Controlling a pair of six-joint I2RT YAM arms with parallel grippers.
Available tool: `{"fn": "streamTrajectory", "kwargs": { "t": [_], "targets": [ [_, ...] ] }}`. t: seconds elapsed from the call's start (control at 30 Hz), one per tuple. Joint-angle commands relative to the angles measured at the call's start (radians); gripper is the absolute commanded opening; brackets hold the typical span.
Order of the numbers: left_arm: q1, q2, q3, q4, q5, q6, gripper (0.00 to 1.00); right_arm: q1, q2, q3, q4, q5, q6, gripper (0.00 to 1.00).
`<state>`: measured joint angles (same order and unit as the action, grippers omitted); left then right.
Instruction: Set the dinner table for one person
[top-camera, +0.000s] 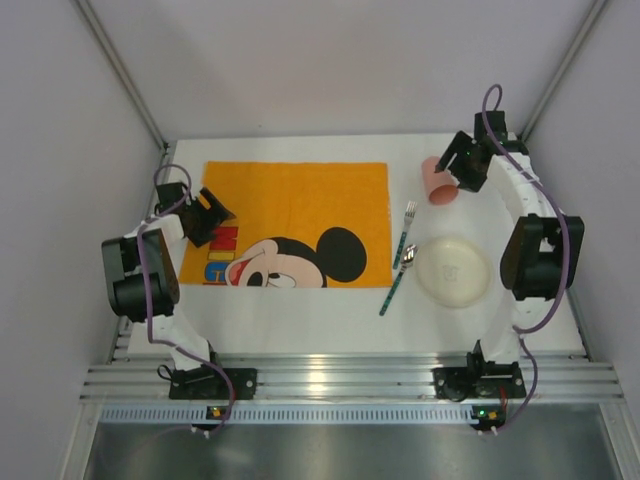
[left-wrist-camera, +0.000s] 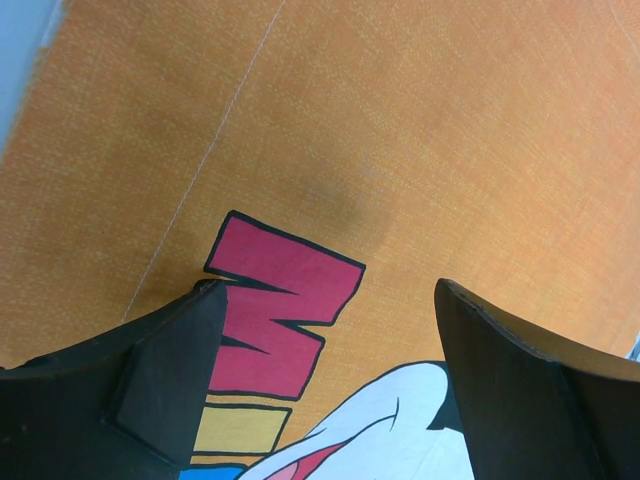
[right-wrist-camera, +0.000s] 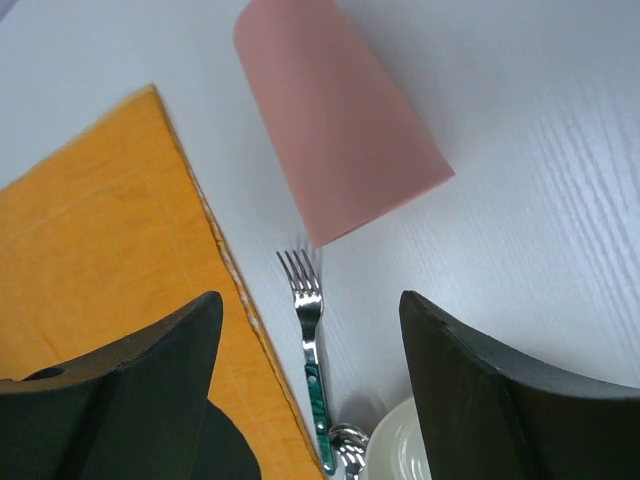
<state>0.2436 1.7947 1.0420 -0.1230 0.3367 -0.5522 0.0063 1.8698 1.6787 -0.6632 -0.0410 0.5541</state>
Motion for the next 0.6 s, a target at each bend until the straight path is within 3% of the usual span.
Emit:
{"fn": "streamTrajectory", "kwargs": {
  "t": [0.0, 0.13, 0.3, 0.57],
  "targets": [
    [0.01, -0.023, -0.072, -0.138, -0.097, 0.017, 0.91, 0.003, 0.006, -0.008, 0.04, -0.023, 0.076, 0.72],
    [0.01, -0.076, -0.12, -0.148, -0.186, 0.009, 0.92, -0.04, 0.069, -0.007, 0.105, -0.095, 0.07, 0.72],
    [0.01, -0.112, -0.085, -0.276, -0.246, 0.04, 0.92, -0.063, 0.19, 0.052, 0.143, -0.141, 0.098, 0.72],
    [0.006, -0.124, -0.018, -0.329, -0.243, 0.014, 0.91, -0.071, 0.282, 0.062, 0.232, -0.224, 0.17, 0.7]
  ]
}}
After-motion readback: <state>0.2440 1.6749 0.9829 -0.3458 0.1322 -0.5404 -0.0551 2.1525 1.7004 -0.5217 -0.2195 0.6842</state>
